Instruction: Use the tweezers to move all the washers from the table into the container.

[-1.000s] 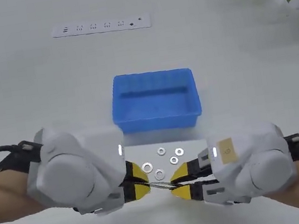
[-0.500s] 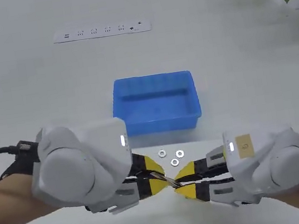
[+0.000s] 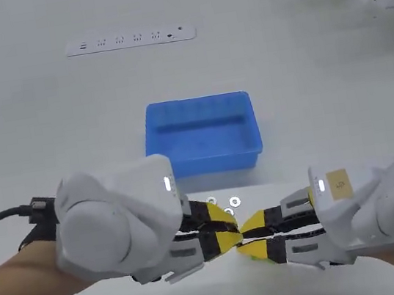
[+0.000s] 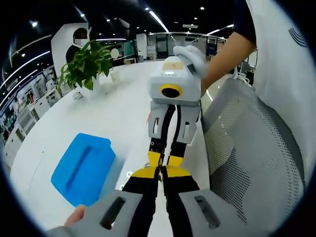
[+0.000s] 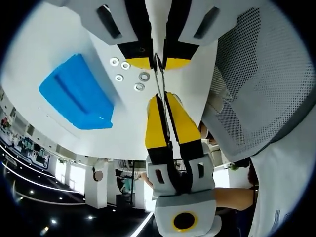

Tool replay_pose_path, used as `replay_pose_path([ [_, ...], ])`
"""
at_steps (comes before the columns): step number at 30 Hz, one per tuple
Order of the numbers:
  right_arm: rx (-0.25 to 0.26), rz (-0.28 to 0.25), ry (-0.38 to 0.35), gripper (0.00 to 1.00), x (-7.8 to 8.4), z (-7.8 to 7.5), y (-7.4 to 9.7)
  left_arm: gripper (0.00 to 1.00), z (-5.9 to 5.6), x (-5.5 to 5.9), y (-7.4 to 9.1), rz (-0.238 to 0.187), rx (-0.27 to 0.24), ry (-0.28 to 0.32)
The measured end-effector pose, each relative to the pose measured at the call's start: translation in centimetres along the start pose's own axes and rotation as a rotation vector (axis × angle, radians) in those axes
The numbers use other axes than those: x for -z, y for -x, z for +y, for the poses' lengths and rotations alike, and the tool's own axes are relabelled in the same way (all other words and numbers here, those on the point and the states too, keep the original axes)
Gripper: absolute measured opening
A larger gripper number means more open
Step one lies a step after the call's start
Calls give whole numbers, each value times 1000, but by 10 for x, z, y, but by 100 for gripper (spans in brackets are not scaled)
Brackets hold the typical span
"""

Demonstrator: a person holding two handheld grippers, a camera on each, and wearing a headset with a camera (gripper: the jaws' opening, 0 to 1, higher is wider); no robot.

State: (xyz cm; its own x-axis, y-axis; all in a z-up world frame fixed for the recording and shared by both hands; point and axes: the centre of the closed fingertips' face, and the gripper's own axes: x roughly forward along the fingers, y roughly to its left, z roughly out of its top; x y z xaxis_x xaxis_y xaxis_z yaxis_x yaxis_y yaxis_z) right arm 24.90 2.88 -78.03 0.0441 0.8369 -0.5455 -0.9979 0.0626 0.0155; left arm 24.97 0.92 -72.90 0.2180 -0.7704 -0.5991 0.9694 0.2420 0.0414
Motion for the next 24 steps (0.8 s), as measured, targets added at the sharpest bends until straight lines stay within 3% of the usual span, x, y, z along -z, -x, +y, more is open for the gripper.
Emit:
replay_pose_path([
  [7, -1, 0, 6, 10, 0, 2, -2, 8, -5, -1, -1, -25, 15, 19],
  [15, -3, 20, 25, 11, 0, 2, -3, 8, -6, 0, 0, -18, 29, -2],
  [19, -23, -1, 44, 16, -10, 5, -4, 8, -6, -1, -2, -20, 32, -11],
  [22, -45, 55, 130, 14, -5, 7, -8, 8, -7, -2, -3, -23, 38, -13],
  [23, -29, 79, 153, 10, -2, 4, -9, 8, -7, -2, -4, -22, 41, -10],
  [24, -49, 70, 145, 10, -4, 7, -10, 7, -6, -3, -4, -22, 38, -9],
])
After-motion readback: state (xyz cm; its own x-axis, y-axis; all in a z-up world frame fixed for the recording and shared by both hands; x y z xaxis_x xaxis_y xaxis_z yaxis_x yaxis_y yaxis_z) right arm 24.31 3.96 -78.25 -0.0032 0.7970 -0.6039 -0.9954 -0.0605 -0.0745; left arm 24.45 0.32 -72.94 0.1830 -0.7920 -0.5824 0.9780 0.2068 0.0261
